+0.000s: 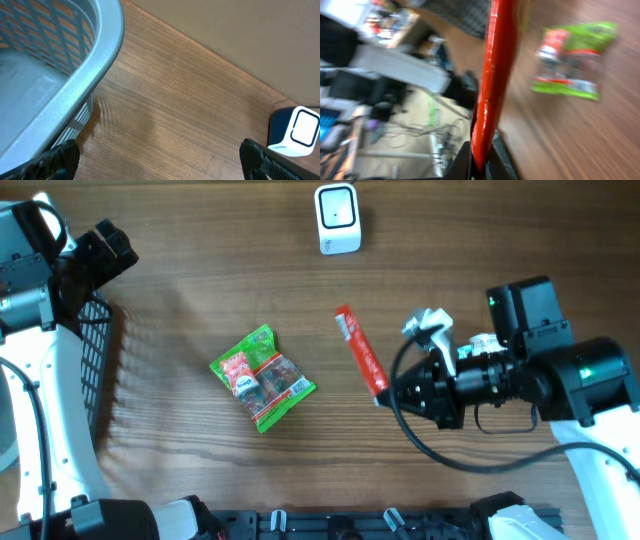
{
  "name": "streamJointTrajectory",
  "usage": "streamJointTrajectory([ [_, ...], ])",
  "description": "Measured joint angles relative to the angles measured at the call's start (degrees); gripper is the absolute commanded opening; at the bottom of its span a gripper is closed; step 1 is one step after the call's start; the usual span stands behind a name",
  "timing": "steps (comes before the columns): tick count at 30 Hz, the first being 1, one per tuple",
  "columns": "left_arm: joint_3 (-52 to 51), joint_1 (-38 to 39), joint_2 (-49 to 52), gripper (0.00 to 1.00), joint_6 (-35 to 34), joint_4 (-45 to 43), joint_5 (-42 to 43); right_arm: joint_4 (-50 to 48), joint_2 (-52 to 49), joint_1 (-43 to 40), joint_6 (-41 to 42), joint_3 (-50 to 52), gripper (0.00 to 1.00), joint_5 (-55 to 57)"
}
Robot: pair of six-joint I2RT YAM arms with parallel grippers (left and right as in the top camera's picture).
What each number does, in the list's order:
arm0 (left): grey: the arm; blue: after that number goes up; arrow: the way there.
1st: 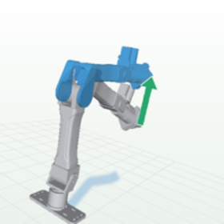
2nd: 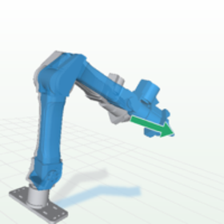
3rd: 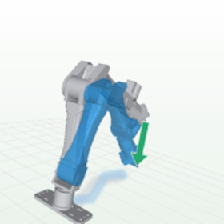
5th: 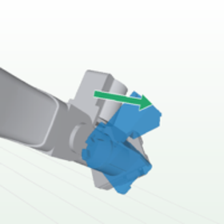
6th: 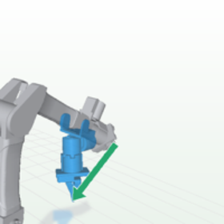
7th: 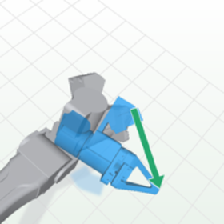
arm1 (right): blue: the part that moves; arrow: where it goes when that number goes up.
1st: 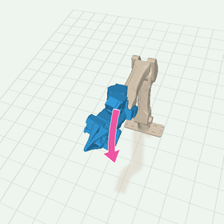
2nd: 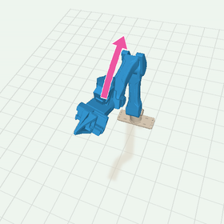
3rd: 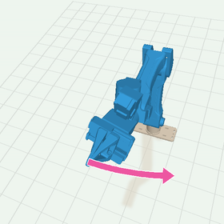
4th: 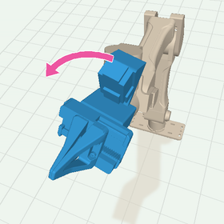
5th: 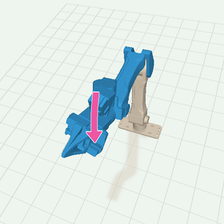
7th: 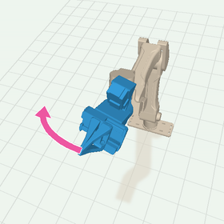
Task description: Scan the item barcode
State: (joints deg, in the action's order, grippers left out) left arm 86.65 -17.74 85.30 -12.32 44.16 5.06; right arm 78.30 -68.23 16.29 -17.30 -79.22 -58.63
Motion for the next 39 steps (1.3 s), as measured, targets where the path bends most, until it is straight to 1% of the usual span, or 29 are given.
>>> streamJointTrajectory([
  [1,0.0,0.0,0.0,1.0,0.0,0.0,0.0,-2.2,-0.6,0.0,3.1,0.3,0.04,8.8],
  [4,0.0,0.0,0.0,1.0,0.0,0.0,0.0,-7.4,-1.4,0.0,8.5,2.4,0.04,16.1],
  [7,0.0,0.0,0.0,1.0,0.0,0.0,0.0,-9.9,-2.7,0.1,14.2,3.0,0.04,22.2],
  [10,0.0,0.0,0.0,1.0,0.0,0.0,0.0,-13.3,-3.0,2.0,19.2,3.0,0.04,28.6],
  [12,0.0,0.0,0.0,1.0,0.0,0.0,0.0,-15.5,-3.1,3.9,22.8,3.0,0.04,32.2],
  [14,0.0,0.0,0.0,1.0,0.0,0.0,0.0,-15.7,-3.1,4.2,25.1,2.8,0.04,34.5],
  [19,0.0,0.0,0.0,1.0,0.0,0.0,0.0,-17.0,-3.1,4.2,28.4,0.7,0.04,38.0],
  [21,0.0,0.0,0.0,1.0,0.0,0.0,0.0,-15.5,-4.3,4.2,29.1,-1.7,0.04,39.7],
  [24,0.0,0.0,0.0,1.0,0.0,0.0,0.0,-10.1,-8.1,4.2,29.0,-10.6,0.05,42.3],
  [26,0.0,0.0,0.0,1.0,0.0,-0.1,0.0,-4.7,-11.3,4.3,28.4,-16.8,0.04,45.0],
  [28,0.0,0.0,0.0,1.0,0.0,0.0,0.0,-2.4,-17.3,4.9,26.0,-24.9,0.04,49.2],
  [30,0.0,0.0,0.0,1.0,0.0,0.0,0.0,-2.5,-22.6,6.3,20.9,-29.6,0.04,52.5],
  [31,0.0,0.0,0.0,1.0,0.0,0.0,0.0,-3.6,-24.6,7.0,18.5,-30.9,0.04,53.7],
  [32,0.0,0.0,0.0,1.0,0.0,0.0,0.0,-5.7,-28.4,8.2,14.2,-31.9,0.04,56.4],
  [33,0.0,0.0,0.0,1.0,0.0,0.0,0.0,-6.8,-30.8,8.8,12.1,-32.0,0.04,58.0],
  [36,0.0,0.0,0.0,1.0,0.0,-0.1,0.0,-13.0,-39.8,9.1,7.4,-32.0,0.04,63.1],
  [39,0.0,0.0,0.0,1.0,0.0,-0.1,0.0,-20.9,-47.5,9.1,5.2,-31.9,0.04,68.2],
])
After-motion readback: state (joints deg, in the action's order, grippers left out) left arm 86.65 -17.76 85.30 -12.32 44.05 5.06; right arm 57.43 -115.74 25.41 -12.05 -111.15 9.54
